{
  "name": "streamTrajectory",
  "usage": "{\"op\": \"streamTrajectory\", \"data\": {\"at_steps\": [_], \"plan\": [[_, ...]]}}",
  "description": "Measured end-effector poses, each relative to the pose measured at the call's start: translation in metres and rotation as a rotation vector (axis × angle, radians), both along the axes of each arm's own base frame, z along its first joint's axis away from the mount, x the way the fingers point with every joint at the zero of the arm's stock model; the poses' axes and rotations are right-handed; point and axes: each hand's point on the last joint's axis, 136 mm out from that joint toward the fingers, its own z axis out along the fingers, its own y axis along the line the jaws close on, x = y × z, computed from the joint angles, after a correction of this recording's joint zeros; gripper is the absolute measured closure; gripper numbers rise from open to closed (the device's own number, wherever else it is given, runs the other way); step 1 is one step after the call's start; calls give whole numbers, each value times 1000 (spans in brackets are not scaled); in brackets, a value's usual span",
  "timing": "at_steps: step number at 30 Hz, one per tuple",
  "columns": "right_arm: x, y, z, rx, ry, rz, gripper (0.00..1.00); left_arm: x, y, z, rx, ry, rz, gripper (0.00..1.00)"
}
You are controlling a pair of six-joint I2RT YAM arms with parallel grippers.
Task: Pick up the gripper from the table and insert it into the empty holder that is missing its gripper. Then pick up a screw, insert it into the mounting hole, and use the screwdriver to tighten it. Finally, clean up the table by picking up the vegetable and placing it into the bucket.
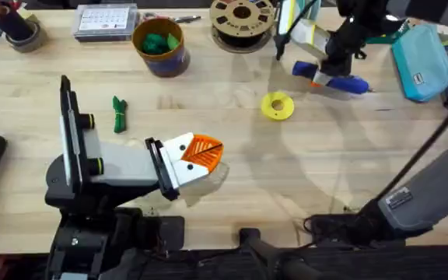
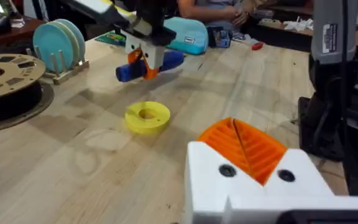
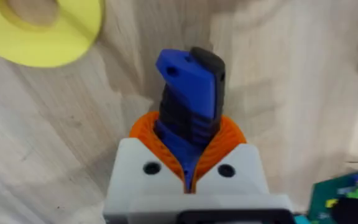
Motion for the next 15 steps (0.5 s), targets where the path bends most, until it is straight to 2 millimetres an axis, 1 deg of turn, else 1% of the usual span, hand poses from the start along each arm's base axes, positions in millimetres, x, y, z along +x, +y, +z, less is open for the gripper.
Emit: {"op": "streamTrajectory", "data": {"at_steps": [2,5,11,12,13,15], "plan": [[-1,-10,-11,-9,24,-18,977,0,0,0,0,0,0,992],[-2,-23,-19,-15,40,-47,977,0,0,0,0,0,0,992],[1,-46,-21,-16,28,-103,974,0,0,0,0,0,0,992],[0,-49,-21,-16,29,-110,936,0,0,0,0,0,0,992],[0,-51,-21,-17,30,-116,841,0,0,0,0,0,0,992],[0,-55,-21,-19,30,-124,530,0,0,0,0,0,0,992]]}}
